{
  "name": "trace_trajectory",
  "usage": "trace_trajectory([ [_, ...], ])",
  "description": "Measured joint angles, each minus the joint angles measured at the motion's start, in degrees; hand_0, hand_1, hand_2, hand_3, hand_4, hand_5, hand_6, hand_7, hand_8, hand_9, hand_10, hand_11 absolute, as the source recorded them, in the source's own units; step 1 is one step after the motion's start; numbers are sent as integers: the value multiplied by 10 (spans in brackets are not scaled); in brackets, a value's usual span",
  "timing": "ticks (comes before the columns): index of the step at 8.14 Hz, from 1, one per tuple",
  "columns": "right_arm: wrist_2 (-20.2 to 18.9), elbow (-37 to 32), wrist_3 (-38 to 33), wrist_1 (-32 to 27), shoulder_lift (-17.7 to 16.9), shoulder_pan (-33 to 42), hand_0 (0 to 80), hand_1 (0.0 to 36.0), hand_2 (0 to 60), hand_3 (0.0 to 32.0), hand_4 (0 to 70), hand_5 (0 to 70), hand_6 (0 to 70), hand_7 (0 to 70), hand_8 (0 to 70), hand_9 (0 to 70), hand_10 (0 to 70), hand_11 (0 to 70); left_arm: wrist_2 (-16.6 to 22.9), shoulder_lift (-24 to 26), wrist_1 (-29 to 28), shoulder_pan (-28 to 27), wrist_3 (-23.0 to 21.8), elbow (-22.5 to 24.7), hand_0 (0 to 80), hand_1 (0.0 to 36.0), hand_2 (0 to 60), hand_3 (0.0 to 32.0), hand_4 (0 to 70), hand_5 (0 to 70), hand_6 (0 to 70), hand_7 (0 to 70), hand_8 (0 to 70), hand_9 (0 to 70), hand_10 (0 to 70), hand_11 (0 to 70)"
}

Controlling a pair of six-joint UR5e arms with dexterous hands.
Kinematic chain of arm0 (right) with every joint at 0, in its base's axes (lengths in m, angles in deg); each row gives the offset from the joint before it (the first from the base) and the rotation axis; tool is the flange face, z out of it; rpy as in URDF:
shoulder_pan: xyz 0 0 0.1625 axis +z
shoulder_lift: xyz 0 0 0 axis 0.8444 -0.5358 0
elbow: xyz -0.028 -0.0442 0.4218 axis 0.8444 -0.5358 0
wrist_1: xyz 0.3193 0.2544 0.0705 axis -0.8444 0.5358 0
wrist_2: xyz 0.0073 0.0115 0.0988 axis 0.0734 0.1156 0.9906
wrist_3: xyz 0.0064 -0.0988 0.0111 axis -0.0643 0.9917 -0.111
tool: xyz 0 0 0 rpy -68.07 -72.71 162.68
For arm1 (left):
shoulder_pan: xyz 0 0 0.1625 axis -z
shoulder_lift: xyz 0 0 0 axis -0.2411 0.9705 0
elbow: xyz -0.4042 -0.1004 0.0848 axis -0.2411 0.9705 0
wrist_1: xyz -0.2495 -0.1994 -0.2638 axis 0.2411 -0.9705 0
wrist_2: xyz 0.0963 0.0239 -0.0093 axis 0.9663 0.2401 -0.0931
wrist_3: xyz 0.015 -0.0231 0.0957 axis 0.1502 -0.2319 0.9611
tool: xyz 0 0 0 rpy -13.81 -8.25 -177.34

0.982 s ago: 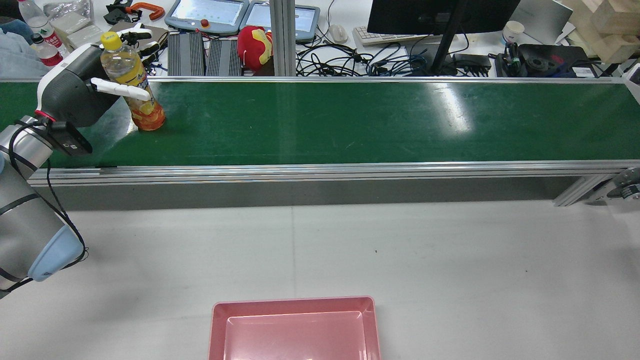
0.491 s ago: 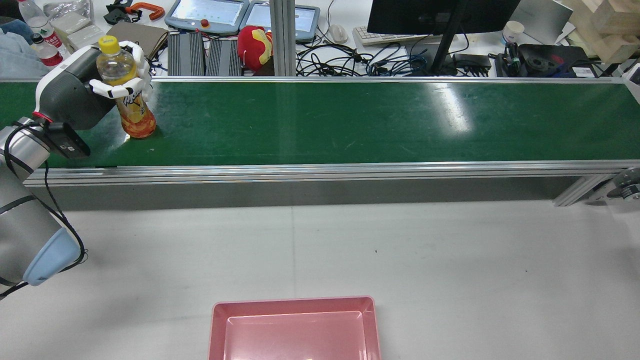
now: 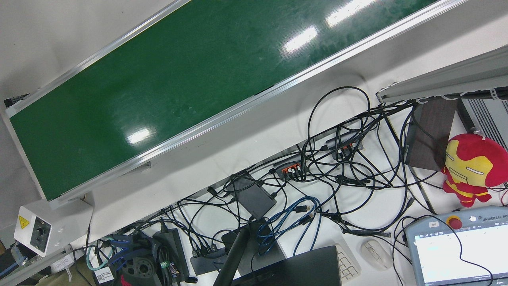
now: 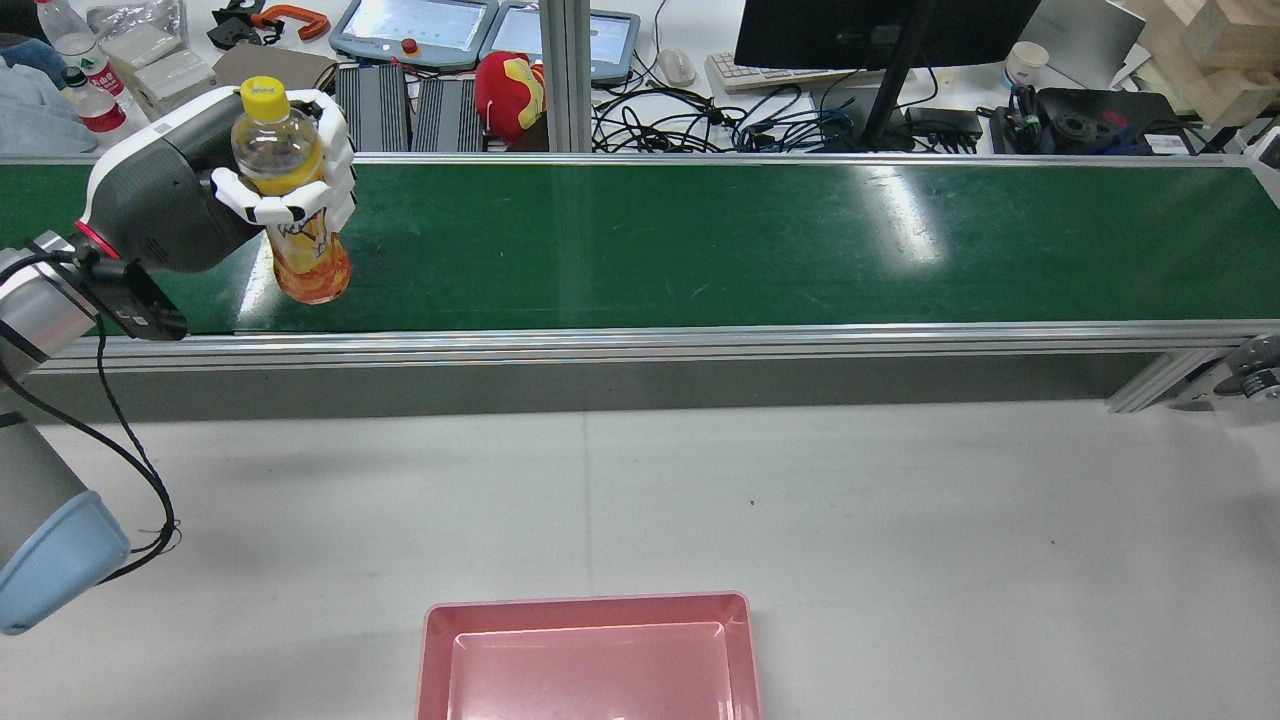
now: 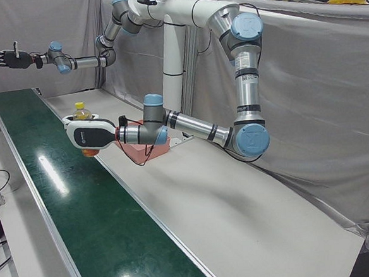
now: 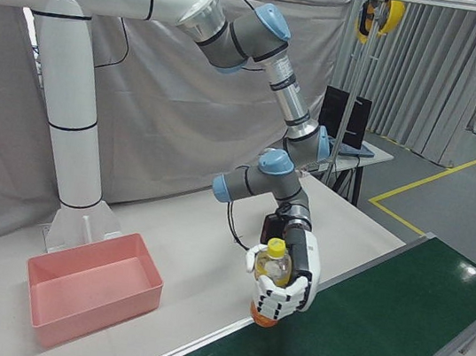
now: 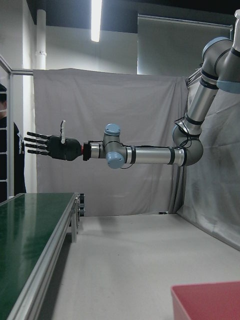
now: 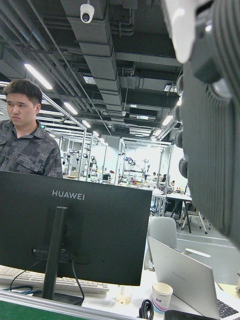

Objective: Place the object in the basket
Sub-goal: 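Carry the bottle with the left hand down over the pink tray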

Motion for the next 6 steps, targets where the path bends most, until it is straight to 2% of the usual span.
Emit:
trace_trajectory([
  [1,0,0,0,0,0,0,0,0,0,0,0,0,0,0,0,0,0,0,18,-1,32,-31,19,45,800,360,600,0,700,700,700,700,700,700,687,700],
  [3,0,0,0,0,0,0,0,0,0,0,0,0,0,0,0,0,0,0,28,0,98,-133,75,115,800,360,600,0,700,700,700,700,700,700,638,700],
  [6,0,-1,0,0,0,0,0,0,0,0,0,0,0,0,0,0,0,0,24,5,154,-297,167,136,784,360,600,0,700,700,700,700,700,700,589,700],
])
